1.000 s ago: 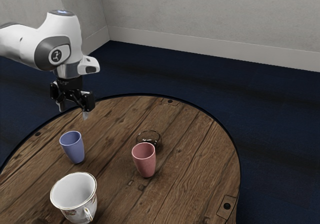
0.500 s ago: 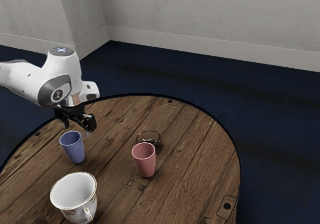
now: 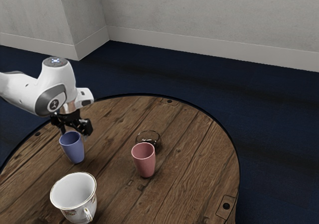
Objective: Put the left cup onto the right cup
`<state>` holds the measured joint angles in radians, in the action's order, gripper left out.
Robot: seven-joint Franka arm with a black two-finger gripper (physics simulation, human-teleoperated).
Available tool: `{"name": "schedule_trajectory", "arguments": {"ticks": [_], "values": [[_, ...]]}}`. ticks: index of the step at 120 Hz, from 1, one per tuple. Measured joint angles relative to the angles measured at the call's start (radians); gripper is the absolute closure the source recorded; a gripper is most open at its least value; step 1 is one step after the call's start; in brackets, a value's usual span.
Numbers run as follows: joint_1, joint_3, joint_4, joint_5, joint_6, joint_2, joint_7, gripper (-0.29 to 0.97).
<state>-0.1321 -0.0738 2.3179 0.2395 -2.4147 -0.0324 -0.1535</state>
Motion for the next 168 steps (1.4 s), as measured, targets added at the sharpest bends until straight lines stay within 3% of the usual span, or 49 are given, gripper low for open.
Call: {"name": "schedule_trajectory", "arguments": {"ticks": [76, 88, 110, 126, 144, 168], "values": [[0.025, 0.032, 0.017, 0.008, -0.057, -0.050, -0.065, 0.06], [0.020, 0.032, 0.017, 0.007, -0.073, -0.071, -0.073, 0.14], [0.022, 0.032, 0.017, 0.007, -0.087, -0.069, -0.084, 0.47], [0.021, 0.031, 0.018, 0.007, -0.090, -0.065, -0.090, 0.63], [0.022, 0.029, 0.018, 0.007, -0.087, -0.063, -0.096, 0.72], [0.011, 0.038, -0.022, 0.006, -0.016, -0.018, -0.102, 0.75]]}}
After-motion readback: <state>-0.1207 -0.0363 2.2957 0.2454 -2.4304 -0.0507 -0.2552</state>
